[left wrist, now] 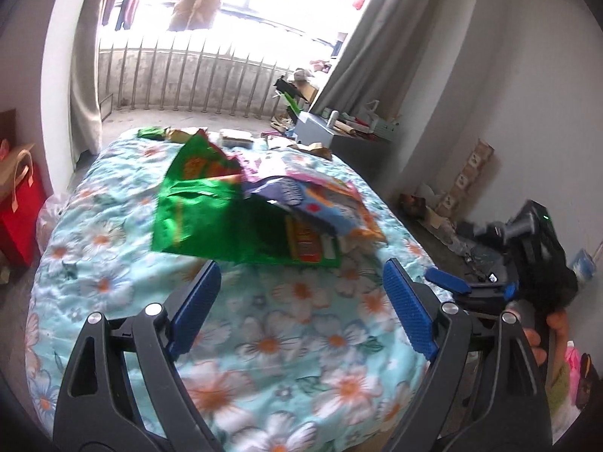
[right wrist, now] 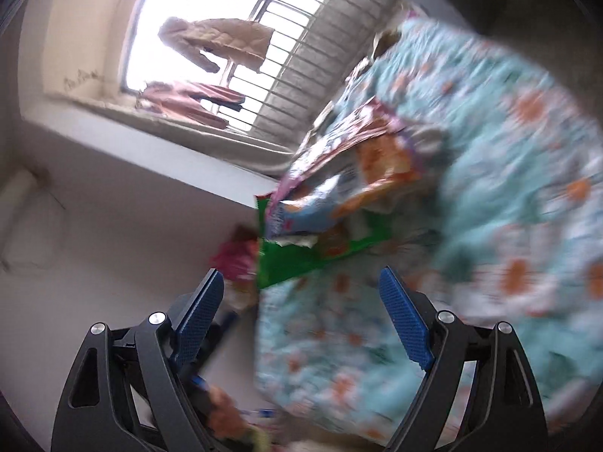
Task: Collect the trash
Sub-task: 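Swing both tools back toward the snack bags on the bed, then grasp the green chip bag with the left gripper while right grasps the pink Gouyoer bag, then lift and regrip the green chip bag with left while right lifts the pink bag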
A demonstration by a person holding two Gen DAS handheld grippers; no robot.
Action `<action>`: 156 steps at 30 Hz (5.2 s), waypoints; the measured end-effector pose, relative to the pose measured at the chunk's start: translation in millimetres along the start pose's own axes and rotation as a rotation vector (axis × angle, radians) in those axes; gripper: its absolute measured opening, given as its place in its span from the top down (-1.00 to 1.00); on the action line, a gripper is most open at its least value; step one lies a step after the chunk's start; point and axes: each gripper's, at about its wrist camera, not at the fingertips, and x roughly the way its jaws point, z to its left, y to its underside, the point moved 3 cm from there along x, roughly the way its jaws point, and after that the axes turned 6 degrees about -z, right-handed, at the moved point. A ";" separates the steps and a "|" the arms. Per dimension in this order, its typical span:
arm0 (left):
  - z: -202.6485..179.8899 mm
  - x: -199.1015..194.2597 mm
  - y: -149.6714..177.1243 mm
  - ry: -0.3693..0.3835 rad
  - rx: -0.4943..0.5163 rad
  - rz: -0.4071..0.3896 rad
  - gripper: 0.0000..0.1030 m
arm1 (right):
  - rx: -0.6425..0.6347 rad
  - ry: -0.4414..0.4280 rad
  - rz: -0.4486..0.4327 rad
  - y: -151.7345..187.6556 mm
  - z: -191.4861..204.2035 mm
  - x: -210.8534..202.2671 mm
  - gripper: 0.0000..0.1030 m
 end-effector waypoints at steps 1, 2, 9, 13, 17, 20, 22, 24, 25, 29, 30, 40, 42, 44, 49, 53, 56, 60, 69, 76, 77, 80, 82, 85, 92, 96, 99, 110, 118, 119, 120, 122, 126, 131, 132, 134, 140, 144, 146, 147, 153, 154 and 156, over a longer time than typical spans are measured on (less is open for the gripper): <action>5.7 -0.2 1.3 -0.002 -0.014 -0.001 -0.61 | 0.020 -0.010 0.001 -2.1 -1.4 6.8 -0.57; 10.6 -0.3 2.1 -0.001 -0.027 -0.001 -0.61 | 0.042 -0.018 0.001 -4.8 -3.4 15.1 -0.54; 40.0 15.0 15.5 0.021 -0.121 0.030 -0.62 | 0.234 -0.006 0.005 -14.5 -32.2 67.8 -0.35; 57.8 36.3 25.0 0.036 -0.222 0.071 -0.62 | 0.315 -0.066 -0.036 -20.1 -45.3 82.4 -0.28; 69.5 56.0 28.0 0.048 -0.320 0.091 -0.62 | 0.407 -0.139 -0.066 -22.6 -57.9 90.2 -0.08; 75.9 67.9 26.4 0.057 -0.393 0.081 -0.59 | 0.470 -0.192 -0.081 -22.7 -68.1 95.0 0.13; 78.8 75.9 25.6 0.069 -0.444 0.065 -0.46 | 0.514 -0.242 -0.084 -21.0 -74.1 98.0 0.30; 80.5 83.6 25.7 0.059 -0.476 0.056 -0.30 | 0.541 -0.275 -0.086 -18.5 -78.9 99.7 0.52; 79.4 87.5 25.1 0.052 -0.480 0.048 -0.25 | 0.550 -0.286 -0.088 -17.0 -79.4 101.1 0.57; 78.0 94.1 23.9 0.035 -0.508 0.012 0.23 | 0.575 -0.336 -0.099 -15.8 -85.3 96.3 0.80; 78.8 95.7 24.0 0.029 -0.521 0.010 0.47 | 0.578 -0.351 -0.104 -14.8 -85.8 93.7 0.85; 61.2 48.4 -0.3 0.081 -0.454 -0.161 0.94 | 0.517 -0.449 -0.195 -31.1 -77.9 36.0 0.89; 52.5 28.5 -9.6 0.084 -0.410 -0.205 0.96 | 0.483 -0.465 -0.223 -36.5 -71.3 16.4 0.90; 45.8 13.1 -17.9 0.087 -0.373 -0.233 0.96 | 0.442 -0.472 -0.248 -41.3 -62.9 -3.0 0.90; 32.1 -34.0 -34.4 0.026 -0.240 -0.273 0.98 | 0.295 -0.433 -0.297 -46.6 -41.9 -56.7 0.90; 25.1 -68.9 -47.3 -0.100 -0.103 -0.311 0.98 | 0.152 -0.315 -0.338 -40.4 -30.0 -97.6 0.90; 14.3 -89.7 -54.7 -0.198 0.006 -0.348 0.98 | -0.017 -0.157 -0.395 -35.2 -14.1 -132.6 0.90; -9.8 -93.2 -54.8 -0.334 0.221 -0.306 0.98 | -0.387 0.179 -0.493 -13.8 34.5 -172.8 0.90; -86.5 -24.9 6.0 -0.201 0.560 -0.028 0.90 | -1.217 0.792 -0.220 87.4 63.5 -95.1 0.88; -79.0 29.7 55.5 0.058 0.307 0.197 0.16 | -1.137 0.763 0.006 113.2 6.1 -85.5 0.31; -73.8 34.6 60.1 0.070 0.276 0.211 0.13 | -1.109 0.755 0.016 110.9 0.6 -86.0 0.22; -60.6 37.3 66.7 0.092 0.207 0.222 -0.10 | -0.996 0.676 0.042 105.2 -9.5 -102.8 0.09; -56.9 36.0 71.1 0.118 0.182 0.238 -0.41 | -0.861 0.552 0.041 96.5 -14.5 -120.4 -0.01; -54.0 25.3 77.4 0.169 0.153 0.251 -0.62 | -0.610 0.360 0.011 76.1 -23.4 -140.2 -0.07; -32.9 -17.1 72.8 0.267 -0.003 0.207 -0.72 | -0.213 0.152 0.042 61.6 -68.4 -139.7 -0.07; -14.8 -33.6 70.9 0.377 -0.180 0.185 -0.72 | -0.064 0.042 0.045 64.2 -89.4 -142.3 -0.07; -11.6 -22.6 80.0 0.402 -0.274 0.237 -0.72 | 0.050 -0.027 0.024 67.9 -103.3 -142.9 -0.07; 12.5 31.7 110.7 0.358 -0.567 0.319 -0.28 | 0.166 -0.005 0.009 80.7 -125.8 -135.8 -0.07; 27.1 43.7 101.8 0.351 -0.696 0.252 -0.05 | 0.306 -0.041 -0.047 89.9 -168.7 -148.1 -0.07; 26.7 47.3 98.9 0.352 -0.707 0.235 -0.04 | 0.315 -0.052 -0.040 92.0 -169.9 -144.0 -0.07; 26.9 49.1 97.7 0.357 -0.713 0.223 -0.04 | 0.324 -0.070 -0.025 94.2 -171.6 -136.5 -0.07; 30.3 55.7 97.8 0.347 -0.733 0.218 0.04 | 0.337 -0.082 -0.009 96.0 -172.5 -127.6 -0.07; 36.7 66.1 101.0 0.334 -0.796 0.226 0.30 | 0.367 -0.147 0.019 101.4 -175.4 -109.5 0.03; 37.2 64.6 101.3 0.453 -0.873 0.195 0.30 | 0.338 -0.166 0.021 102.5 -169.5 -103.3 0.16; 37.1 69.3 102.9 0.423 -0.867 0.216 0.31 | 0.347 -0.159 0.021 102.3 -172.2 -100.7 0.24; 32.5 76.9 104.6 0.378 -0.852 0.230 0.40 | 0.366 -0.161 0.019 101.1 -175.5 -95.4 0.36; 8.1 83.4 95.0 0.283 -0.643 0.226 0.59 | 0.371 -0.156 0.005 100.0 -174.2 -86.1 0.58; -13.7 82.5 88.0 0.200 -0.445 0.210 0.79 | 0.372 -0.172 -0.018 97.7 -169.9 -89.6 0.76; -23.7 81.8 83.1 0.189 -0.388 0.206 0.85 | 0.367 -0.182 -0.031 94.7 -166.9 -92.8 0.80; -29.4 81.1 80.2 0.178 -0.354 0.200 0.89 | 0.364 -0.181 -0.034 93.2 -166.0 -93.9 0.80; -65.5 70.2 61.8 0.137 -0.155 0.148 0.95 | 0.374 -0.207 -0.066 79.6 -164.0 -100.9 0.82; -72.8 69.9 57.2 0.139 -0.126 0.137 0.95 | 0.373 -0.215 -0.071 77.8 -163.5 -101.8 0.83; -79.6 64.9 52.5 0.134 -0.087 0.120 0.96 | 0.362 -0.225 -0.079 73.9 -161.7 -104.8 0.85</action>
